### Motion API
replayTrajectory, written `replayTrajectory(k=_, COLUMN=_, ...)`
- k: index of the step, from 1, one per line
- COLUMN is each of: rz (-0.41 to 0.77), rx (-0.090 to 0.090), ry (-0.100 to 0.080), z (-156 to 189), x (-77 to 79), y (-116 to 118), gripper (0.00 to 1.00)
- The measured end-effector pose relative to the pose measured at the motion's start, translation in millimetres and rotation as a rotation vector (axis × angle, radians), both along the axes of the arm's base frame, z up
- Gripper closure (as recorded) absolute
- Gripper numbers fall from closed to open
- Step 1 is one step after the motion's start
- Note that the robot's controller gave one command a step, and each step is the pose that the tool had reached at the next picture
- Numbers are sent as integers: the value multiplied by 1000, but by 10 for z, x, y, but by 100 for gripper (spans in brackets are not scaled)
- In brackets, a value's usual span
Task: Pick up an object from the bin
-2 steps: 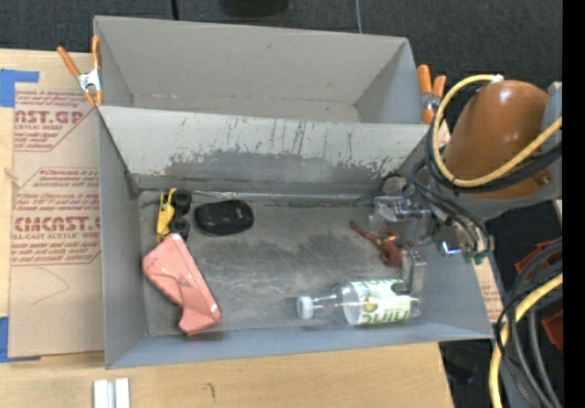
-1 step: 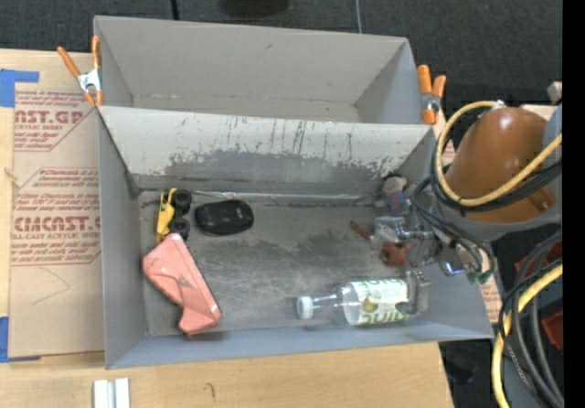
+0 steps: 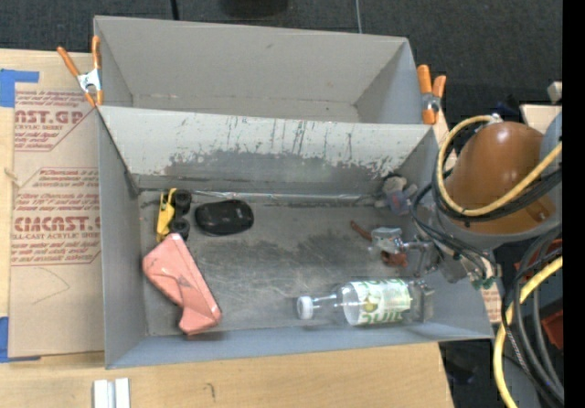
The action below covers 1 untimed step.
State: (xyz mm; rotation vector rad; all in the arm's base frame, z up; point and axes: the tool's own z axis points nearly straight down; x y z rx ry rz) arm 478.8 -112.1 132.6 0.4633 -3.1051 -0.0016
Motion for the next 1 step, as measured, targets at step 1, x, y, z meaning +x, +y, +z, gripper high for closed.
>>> replayTrajectory(k=1, rz=99, rx=-2, ry=-19, z=-609, x=74, y=12, gripper=0)
